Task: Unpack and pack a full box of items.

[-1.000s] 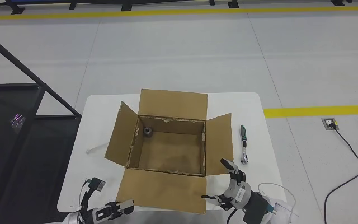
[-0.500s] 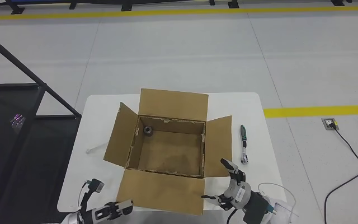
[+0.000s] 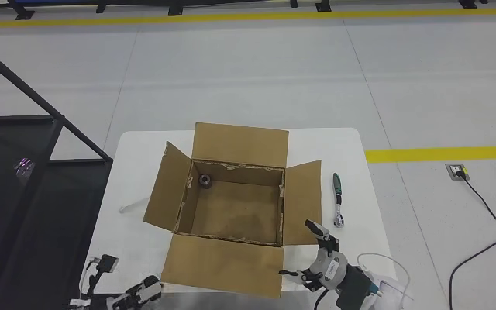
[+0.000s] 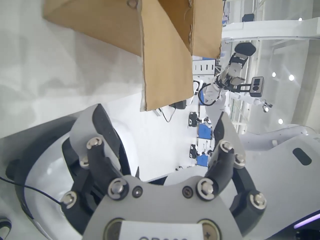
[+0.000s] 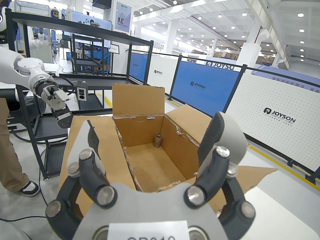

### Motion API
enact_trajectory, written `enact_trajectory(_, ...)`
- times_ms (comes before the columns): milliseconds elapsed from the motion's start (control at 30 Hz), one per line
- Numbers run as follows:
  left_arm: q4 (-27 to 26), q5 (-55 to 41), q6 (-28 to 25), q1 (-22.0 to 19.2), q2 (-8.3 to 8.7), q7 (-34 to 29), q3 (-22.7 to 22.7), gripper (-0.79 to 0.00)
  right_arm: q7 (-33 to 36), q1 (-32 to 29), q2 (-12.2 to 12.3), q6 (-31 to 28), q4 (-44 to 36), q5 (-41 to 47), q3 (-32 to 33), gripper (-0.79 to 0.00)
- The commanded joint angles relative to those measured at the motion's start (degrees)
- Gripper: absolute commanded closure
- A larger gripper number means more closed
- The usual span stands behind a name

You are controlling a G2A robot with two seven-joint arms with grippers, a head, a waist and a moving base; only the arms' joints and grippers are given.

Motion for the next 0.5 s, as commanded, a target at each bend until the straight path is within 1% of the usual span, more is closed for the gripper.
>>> enact_trajectory(0, -2.2, -0.9, -0.6, 2.4, -0.27, 5.0, -2.0, -0.785, 2.4, 0.7, 0.1, 0.3, -1.3, -0.6, -0.8, -0.785)
enact_trajectory(100, -5.4, 1.0, -1.0, 4.9, -0.72, 12.6, -4.8, -0.785, 5.8, 1.9, 0.0, 1.5, -4.9, -1.4, -2.8, -0.785)
enact_trajectory(200, -9.3, 9.3, 1.1, 6.6, -1.33, 22.6, -6.1, -0.785, 9.6, 4.7, -0.3, 2.2, -7.2, -0.2, -5.4, -0.785)
enact_trajectory(300, -13.0, 16.9, 4.7, 7.2, -2.11, 32.6, -3.7, -0.785, 14.4, 10.2, -0.9, 2.1, -7.4, 3.5, -9.1, -0.785)
enact_trajectory(367, -14.4, 20.1, 6.8, 7.0, -2.50, 37.3, -2.0, -0.785, 17.0, 14.3, -1.5, 2.9, -6.0, 6.6, -11.4, -0.785)
enact_trajectory(467, -15.6, 27.5, 10.4, 6.0, -2.95, 43.9, 0.1, -0.785, 20.9, 19.9, -2.4, 3.2, -3.1, 11.2, -14.9, -0.785)
